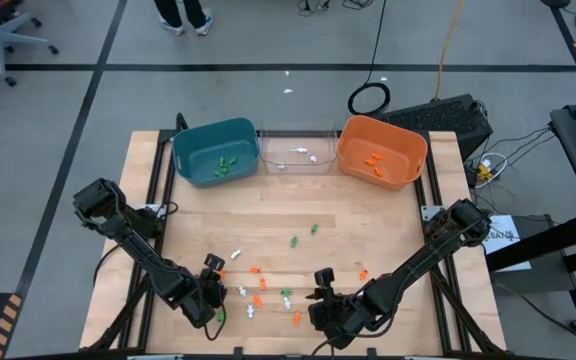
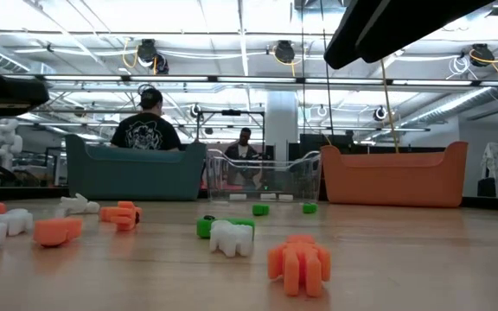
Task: Sort Halloween decoration
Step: Put the green skeleton toy into the blue bin
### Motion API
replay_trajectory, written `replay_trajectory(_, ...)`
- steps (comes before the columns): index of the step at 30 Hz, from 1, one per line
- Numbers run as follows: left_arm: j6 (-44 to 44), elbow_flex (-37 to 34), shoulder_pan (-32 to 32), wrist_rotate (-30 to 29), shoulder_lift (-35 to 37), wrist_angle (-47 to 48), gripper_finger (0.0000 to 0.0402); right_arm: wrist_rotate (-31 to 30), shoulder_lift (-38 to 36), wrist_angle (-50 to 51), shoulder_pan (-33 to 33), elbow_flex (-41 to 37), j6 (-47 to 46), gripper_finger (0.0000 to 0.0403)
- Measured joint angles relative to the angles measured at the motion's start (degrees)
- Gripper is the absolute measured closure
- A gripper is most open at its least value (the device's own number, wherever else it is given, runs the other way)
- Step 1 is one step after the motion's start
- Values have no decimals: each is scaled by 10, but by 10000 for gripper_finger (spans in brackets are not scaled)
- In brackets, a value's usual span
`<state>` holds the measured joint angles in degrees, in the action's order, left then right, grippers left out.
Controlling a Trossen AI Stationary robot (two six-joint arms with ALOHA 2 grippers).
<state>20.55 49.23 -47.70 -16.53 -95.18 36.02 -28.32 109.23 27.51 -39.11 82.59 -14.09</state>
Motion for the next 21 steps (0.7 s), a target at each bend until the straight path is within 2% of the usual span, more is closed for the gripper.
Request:
replay_trajectory(5,-3,0,1,-6,0,-7,260,0,0,-2,0,0,0,275)
replay_trajectory(12,-3,-2,2,-21,-1,-33,259,-1,0,-2,0,0,0,275)
replay_trajectory(16,0,-2,2,-21,-1,-34,274,-1,0,-3,0,0,0,275)
replay_trajectory(21,2,-1,2,-24,-10,-34,317,-1,0,-4,0,0,0,275)
